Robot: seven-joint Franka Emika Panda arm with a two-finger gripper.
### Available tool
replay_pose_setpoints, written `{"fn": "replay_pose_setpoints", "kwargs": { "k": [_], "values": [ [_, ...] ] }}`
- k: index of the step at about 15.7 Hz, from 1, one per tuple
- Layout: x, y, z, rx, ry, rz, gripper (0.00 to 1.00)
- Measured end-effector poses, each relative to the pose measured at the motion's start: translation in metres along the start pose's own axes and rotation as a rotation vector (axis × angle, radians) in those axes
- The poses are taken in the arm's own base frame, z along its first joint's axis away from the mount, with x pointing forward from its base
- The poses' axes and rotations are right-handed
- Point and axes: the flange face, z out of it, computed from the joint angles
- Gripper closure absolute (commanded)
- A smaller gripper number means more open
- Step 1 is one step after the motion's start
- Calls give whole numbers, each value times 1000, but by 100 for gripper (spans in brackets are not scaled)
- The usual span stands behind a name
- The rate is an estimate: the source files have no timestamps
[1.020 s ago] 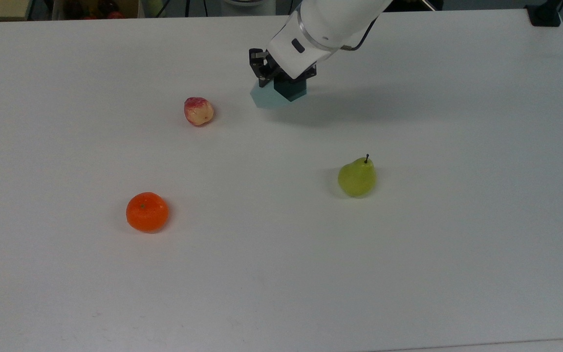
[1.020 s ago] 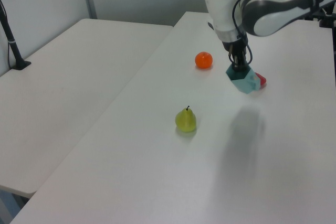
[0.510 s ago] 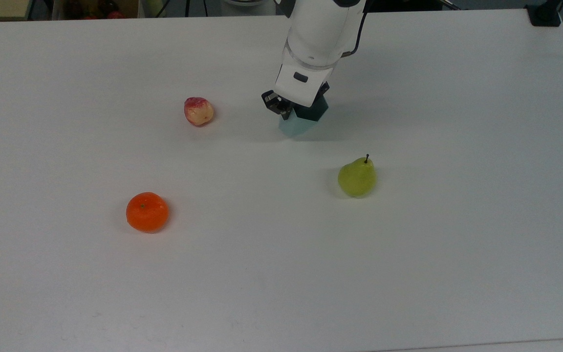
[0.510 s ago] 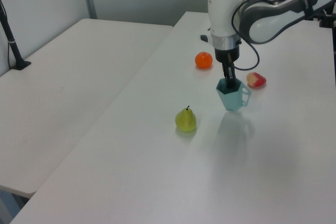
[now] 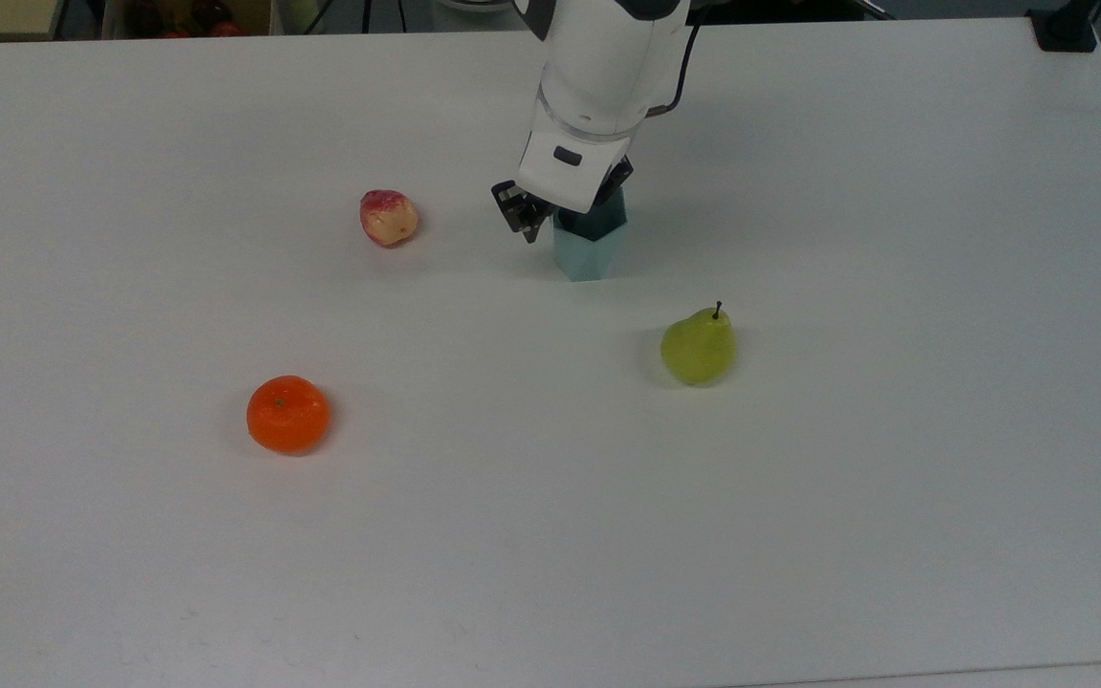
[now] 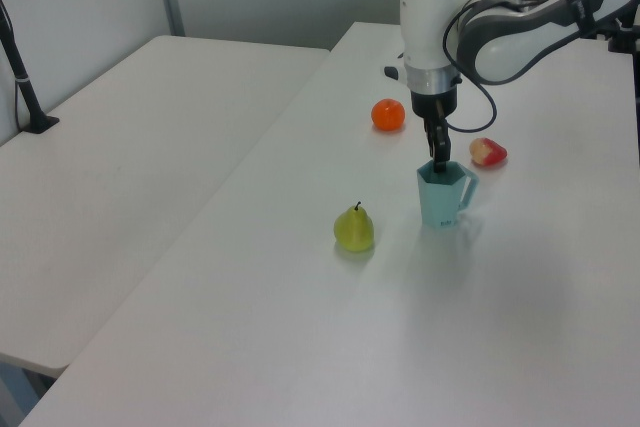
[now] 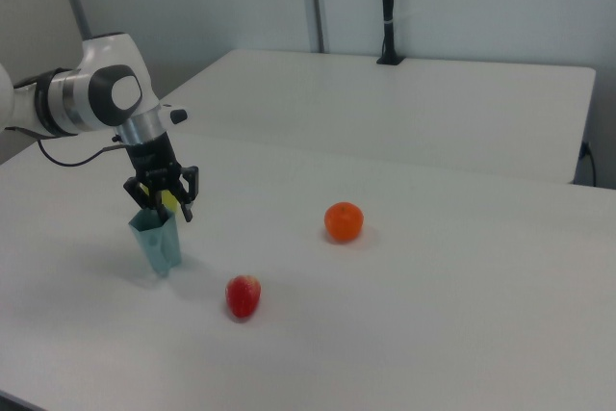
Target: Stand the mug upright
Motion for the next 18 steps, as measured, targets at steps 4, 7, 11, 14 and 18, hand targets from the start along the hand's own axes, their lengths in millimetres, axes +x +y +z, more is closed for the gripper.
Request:
{"fn": "replay_pose_setpoints", "kwargs": {
  "k": [4,7,11,14,18],
  "values": [
    [-14,12,-35,-5,2,29,0],
    [-36,33,-76,-12,38,154,0],
    [-78,70,-124,-5,68,284,0],
    [-101,85,-144,34,77,336,0],
    [-114,93,-156,46,84,363,0]
  ]
}}
